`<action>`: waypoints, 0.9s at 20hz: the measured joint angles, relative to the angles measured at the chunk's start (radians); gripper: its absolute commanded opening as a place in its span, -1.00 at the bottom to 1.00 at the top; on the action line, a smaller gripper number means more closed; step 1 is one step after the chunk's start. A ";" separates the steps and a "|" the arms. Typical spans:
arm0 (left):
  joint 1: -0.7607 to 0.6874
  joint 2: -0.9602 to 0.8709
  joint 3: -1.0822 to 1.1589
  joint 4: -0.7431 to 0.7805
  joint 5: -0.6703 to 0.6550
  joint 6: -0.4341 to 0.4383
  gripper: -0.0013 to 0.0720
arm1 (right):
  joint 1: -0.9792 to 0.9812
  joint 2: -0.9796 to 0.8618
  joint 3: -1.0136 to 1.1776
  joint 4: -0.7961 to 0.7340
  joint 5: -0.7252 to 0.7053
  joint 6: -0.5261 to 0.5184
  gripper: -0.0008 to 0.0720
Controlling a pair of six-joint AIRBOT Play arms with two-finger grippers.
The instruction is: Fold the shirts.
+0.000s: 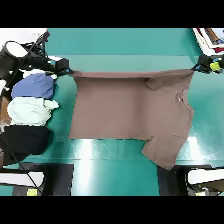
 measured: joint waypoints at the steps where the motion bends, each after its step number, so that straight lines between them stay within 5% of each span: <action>1: 0.000 -0.032 0.024 -0.018 0.032 0.004 -0.88 | 0.003 -0.040 0.038 0.003 -0.012 0.000 -0.94; 7: 0.000 -0.100 0.129 -0.060 0.049 0.063 -0.89 | 0.009 -0.123 0.157 -0.013 0.005 -0.021 -0.94; 15: -0.013 -0.111 -0.045 0.064 -0.108 0.093 -0.88 | 0.010 0.068 -0.267 -0.083 -0.023 -0.037 -0.93; 16: -0.013 -0.111 -0.072 0.067 -0.111 0.093 -0.50 | 0.013 0.090 -0.327 -0.084 -0.044 -0.037 -0.57; 17: -0.013 -0.111 -0.095 0.074 -0.115 0.087 0.31 | 0.016 0.109 -0.377 -0.085 -0.060 -0.037 0.27; 18: -0.013 -0.111 -0.111 0.079 -0.116 0.077 0.37 | 0.018 0.123 -0.412 -0.085 -0.074 -0.037 0.37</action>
